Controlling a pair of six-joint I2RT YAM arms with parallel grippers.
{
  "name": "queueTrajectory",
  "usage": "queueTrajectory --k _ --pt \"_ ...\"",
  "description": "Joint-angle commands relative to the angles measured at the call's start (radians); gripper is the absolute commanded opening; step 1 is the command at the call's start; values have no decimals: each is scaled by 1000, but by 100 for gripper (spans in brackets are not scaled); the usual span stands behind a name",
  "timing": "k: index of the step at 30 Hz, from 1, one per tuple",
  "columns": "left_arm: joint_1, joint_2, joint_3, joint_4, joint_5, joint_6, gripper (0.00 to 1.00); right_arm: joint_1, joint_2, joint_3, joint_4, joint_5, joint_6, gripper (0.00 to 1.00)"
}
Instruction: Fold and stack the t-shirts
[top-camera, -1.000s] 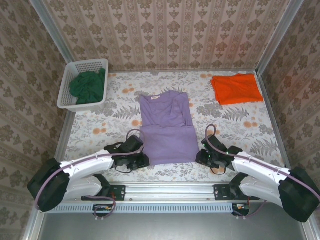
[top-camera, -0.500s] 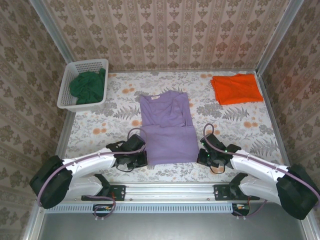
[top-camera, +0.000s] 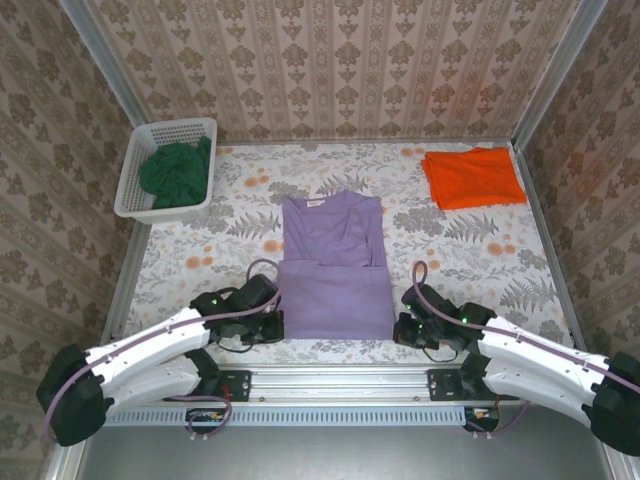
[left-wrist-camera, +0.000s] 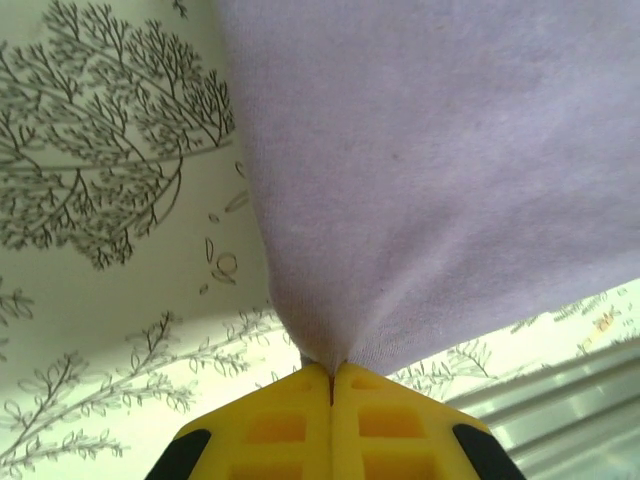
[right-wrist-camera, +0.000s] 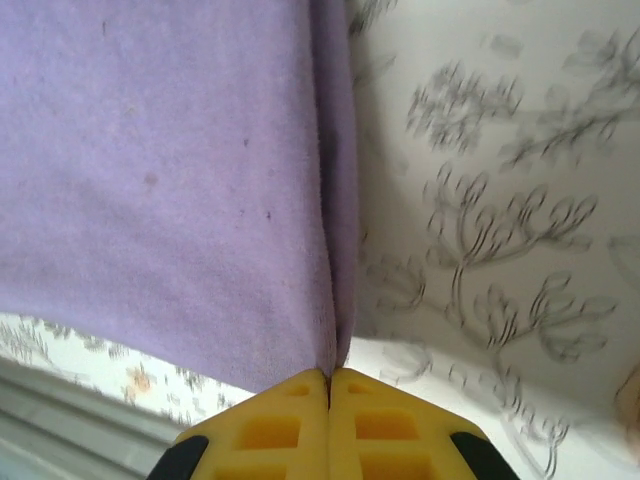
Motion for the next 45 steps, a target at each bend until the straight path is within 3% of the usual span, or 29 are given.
queueTrajectory --k 1,7,13,18,21,25,34,45 --pt "-9 -58 -18 -91 48 6 0 79 -30 8 -70 37 85 0" --pt "8 -204 34 -122 70 28 0 142 -93 104 -125 153 45 0" --pt "102 -225 114 -97 87 73 0 136 -86 239 -159 245 -42 0" --pt "240 -142 175 -33 169 131 0 66 10 357 -175 253 -92 0" --pt "329 -82 217 38 230 148 0 -34 84 411 -172 192 -131 0" --pt "434 29 289 115 311 183 0 -176 190 481 -143 83 -184 0" --pt "623 358 495 265 431 189 0 -354 461 726 -57 -7 -246 0" --pt "745 886 830 442 522 57 2 -550 1030 1141 -47 -147 -223 0"
